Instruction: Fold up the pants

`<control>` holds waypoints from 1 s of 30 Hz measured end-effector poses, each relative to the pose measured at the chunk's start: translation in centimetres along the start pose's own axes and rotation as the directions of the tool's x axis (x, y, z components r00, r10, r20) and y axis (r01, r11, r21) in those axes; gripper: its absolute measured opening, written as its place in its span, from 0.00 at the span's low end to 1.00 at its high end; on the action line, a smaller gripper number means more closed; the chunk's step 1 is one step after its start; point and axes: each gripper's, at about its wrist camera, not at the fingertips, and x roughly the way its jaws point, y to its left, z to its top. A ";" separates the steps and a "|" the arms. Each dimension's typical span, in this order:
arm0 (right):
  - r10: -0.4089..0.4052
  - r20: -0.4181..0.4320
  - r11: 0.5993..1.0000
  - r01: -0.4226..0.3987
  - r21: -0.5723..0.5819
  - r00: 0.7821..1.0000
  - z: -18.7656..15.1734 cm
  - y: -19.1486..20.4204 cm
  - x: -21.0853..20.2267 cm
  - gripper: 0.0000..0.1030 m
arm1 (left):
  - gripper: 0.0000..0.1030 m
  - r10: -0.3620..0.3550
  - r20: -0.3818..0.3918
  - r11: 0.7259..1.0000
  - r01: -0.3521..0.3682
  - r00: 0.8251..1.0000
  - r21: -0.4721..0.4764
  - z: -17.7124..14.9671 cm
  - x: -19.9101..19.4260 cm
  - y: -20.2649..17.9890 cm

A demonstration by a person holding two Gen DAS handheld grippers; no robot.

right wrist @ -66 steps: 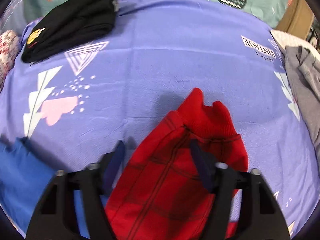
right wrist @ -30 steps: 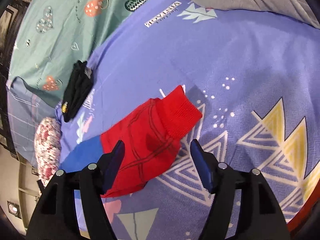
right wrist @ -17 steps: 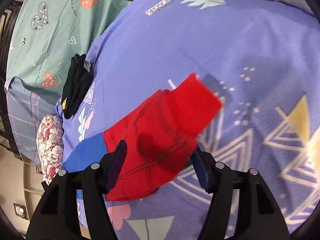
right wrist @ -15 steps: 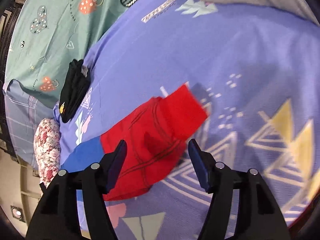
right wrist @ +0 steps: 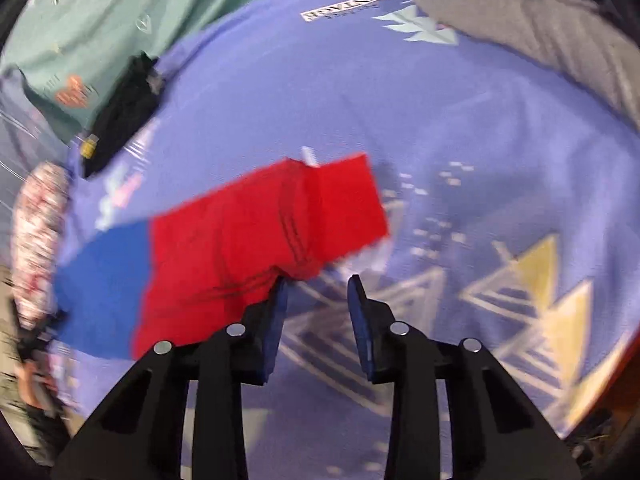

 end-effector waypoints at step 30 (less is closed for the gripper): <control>-0.070 0.043 0.997 0.068 0.033 0.997 1.2 0.0 -0.1 0.03 | 0.89 -0.015 -0.028 1.000 0.016 1.000 0.024 0.5 1.6 -0.2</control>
